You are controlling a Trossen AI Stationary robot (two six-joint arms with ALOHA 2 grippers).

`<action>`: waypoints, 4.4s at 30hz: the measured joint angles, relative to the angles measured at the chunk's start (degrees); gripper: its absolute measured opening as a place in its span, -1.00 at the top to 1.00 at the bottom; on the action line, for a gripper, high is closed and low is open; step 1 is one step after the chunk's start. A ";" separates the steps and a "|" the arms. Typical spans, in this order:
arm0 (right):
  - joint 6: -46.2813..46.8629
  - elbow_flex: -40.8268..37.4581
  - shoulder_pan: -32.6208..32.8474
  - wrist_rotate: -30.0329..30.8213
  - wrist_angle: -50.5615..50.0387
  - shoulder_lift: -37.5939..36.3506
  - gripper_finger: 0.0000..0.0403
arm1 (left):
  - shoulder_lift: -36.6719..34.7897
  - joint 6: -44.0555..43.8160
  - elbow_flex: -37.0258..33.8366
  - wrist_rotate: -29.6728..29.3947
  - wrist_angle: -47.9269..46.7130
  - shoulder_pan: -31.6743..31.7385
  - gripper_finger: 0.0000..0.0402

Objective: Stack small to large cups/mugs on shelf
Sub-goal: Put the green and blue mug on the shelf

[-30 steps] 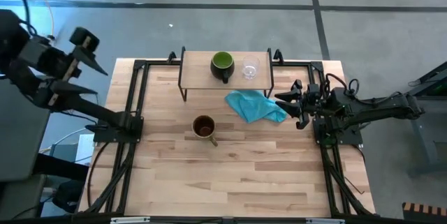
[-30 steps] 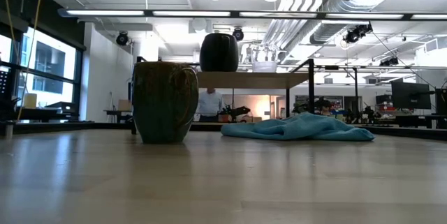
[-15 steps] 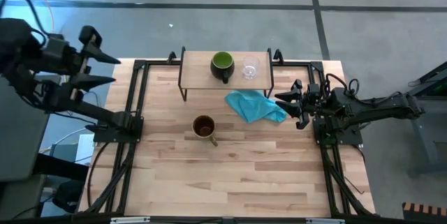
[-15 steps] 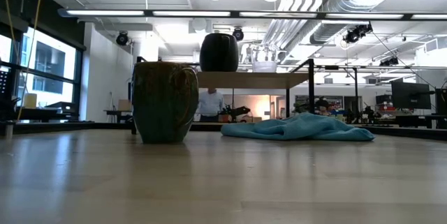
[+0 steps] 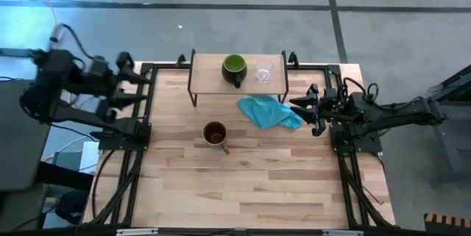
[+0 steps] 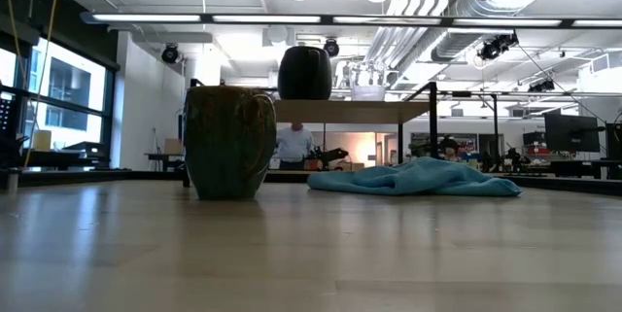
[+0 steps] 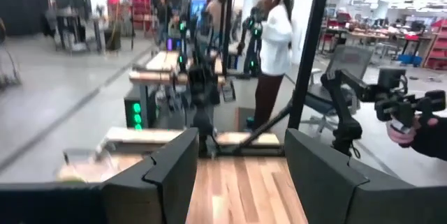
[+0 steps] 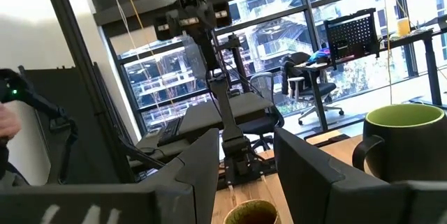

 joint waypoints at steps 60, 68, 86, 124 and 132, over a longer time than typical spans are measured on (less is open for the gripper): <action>-0.42 0.00 0.01 -0.07 -6.58 0.00 0.36 | 24.15 -35.21 -28.67 -7.66 7.95 0.00 0.01; -0.42 0.00 0.02 -0.07 -6.58 0.01 0.36 | 24.15 -38.26 -28.66 -9.36 2.26 0.00 0.01; 0.87 -0.02 0.02 -0.07 -7.13 0.13 0.36 | 27.45 -37.93 -28.64 -9.07 2.48 0.02 0.30; 4.09 -0.02 0.04 -1.46 -6.36 6.05 0.36 | 33.06 -37.39 -28.64 -11.74 4.21 0.04 0.30; 4.09 -0.02 0.04 -1.46 -6.36 6.05 0.36 | 33.06 -37.40 -28.64 -12.09 2.72 0.04 0.30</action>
